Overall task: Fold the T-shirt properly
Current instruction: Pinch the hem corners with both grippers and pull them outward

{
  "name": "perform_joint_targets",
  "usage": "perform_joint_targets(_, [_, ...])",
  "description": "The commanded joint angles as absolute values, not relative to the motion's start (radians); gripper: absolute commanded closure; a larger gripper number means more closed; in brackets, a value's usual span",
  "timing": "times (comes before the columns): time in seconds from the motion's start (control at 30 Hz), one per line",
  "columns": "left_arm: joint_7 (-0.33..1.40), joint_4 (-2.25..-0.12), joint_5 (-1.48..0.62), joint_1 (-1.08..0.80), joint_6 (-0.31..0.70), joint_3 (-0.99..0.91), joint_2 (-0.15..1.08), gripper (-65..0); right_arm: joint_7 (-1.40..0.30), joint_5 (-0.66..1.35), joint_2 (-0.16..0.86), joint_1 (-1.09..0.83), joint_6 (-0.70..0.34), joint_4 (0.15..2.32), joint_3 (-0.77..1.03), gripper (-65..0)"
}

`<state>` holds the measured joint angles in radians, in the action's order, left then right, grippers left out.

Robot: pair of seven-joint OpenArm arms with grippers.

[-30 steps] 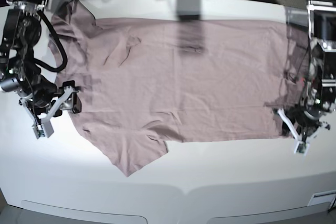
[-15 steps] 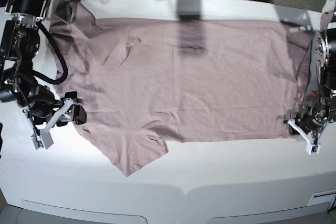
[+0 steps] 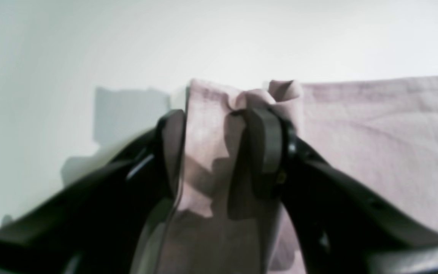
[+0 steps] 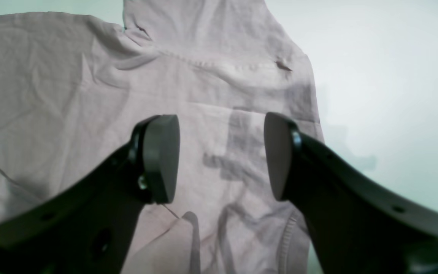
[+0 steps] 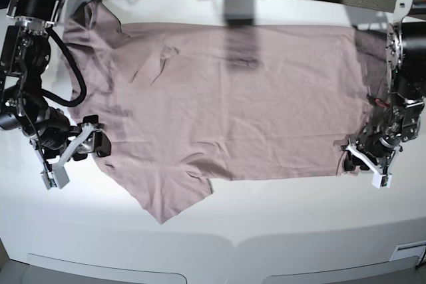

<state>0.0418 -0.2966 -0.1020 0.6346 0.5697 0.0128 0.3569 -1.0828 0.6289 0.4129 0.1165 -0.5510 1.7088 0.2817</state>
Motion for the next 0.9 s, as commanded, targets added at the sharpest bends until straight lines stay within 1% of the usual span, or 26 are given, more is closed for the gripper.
perform_joint_targets(0.0, [0.064, -0.311, -0.094, 0.651, 0.584, 0.012, 0.371, -25.8, -1.059, 0.639, 0.429, 0.139, -0.554, 1.724, 0.288, -35.3])
perform_joint_targets(0.03, [0.062, -0.318, -0.094, 0.651, 0.584, 0.012, 0.372, -23.4, -1.053, 0.639, 0.429, 0.139, -0.554, 1.724, 0.288, -35.3])
perform_joint_targets(0.17, [0.054, -0.332, -0.094, 0.651, 0.584, 0.012, 0.384, -6.7, -1.032, 0.639, 0.429, 0.139, -0.554, 1.724, 0.288, -35.1])
perform_joint_targets(0.2, [0.052, -0.334, -0.094, 0.651, 0.584, 0.012, 0.389, -3.8, -1.032, 0.639, 0.429, 0.139, -0.554, 1.724, 0.288, -35.1])
perform_joint_targets(0.23, [0.051, -0.334, -0.095, 0.651, 0.584, 0.012, 0.392, -2.3, -1.032, 0.639, 0.429, 0.139, -0.554, 1.724, 0.288, -35.1])
perform_joint_targets(0.37, [0.043, -0.334, -0.108, 0.649, 0.584, 0.012, 0.405, -2.1, -1.032, 0.639, 0.429, 0.139, -0.554, 1.724, 0.288, -35.1])
perform_joint_targets(0.43, [0.012, -0.334, -0.11, 0.648, 0.584, 0.012, 0.409, -2.1, -1.016, 0.637, 0.429, 0.139, -0.555, 1.724, 0.288, -35.1])
perform_joint_targets(0.57, [0.001, -0.334, -0.11, 0.648, 0.584, 0.012, 0.414, -2.1, -0.945, 0.558, 0.429, 0.158, -0.554, 1.698, 0.288, -35.1])
perform_joint_targets(0.67, [-0.002, -0.334, -0.11, 0.648, 0.584, 0.012, 0.413, -2.1, -0.951, 0.523, 0.429, 0.219, -0.561, 1.587, 0.287, -35.1])
perform_joint_targets(0.77, [-0.001, -0.334, -0.11, 0.649, 0.584, 0.012, 0.413, -2.1, -0.928, 0.522, 0.426, 0.292, -0.589, 1.445, 0.287, -35.1])
perform_joint_targets(0.87, [-0.002, -0.334, -0.11, 0.649, 0.584, 0.012, 0.413, -2.1, -0.869, 0.461, 0.422, 0.372, -0.642, 1.319, 0.287, -35.2])
